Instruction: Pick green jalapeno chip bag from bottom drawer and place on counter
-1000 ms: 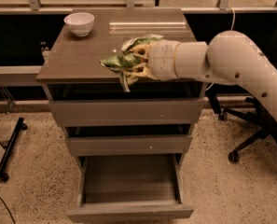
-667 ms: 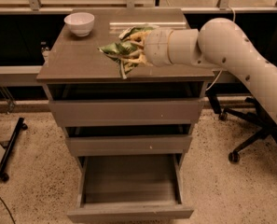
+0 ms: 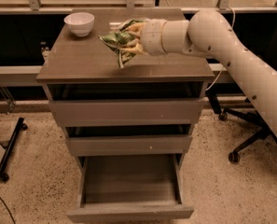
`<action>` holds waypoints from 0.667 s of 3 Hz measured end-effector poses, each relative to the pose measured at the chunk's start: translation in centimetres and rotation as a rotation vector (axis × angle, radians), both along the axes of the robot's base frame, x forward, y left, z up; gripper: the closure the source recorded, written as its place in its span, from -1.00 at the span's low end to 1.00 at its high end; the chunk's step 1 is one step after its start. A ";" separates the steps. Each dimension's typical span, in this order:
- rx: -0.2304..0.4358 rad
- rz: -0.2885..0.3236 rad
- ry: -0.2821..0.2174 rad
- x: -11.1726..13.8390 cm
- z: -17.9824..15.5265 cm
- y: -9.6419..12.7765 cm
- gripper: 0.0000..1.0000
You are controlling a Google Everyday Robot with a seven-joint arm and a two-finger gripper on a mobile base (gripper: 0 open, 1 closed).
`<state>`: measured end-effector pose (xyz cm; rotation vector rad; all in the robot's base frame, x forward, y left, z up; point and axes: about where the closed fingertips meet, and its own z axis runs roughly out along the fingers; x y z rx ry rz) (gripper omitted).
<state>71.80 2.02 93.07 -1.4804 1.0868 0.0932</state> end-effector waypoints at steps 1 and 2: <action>0.024 -0.034 0.038 2.8 -0.4 -0.4 1.00; 0.041 -0.071 0.075 5.2 -0.9 -1.0 0.57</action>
Offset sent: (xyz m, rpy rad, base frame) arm 0.0820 -0.0237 -0.0169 0.0569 0.1220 -0.1251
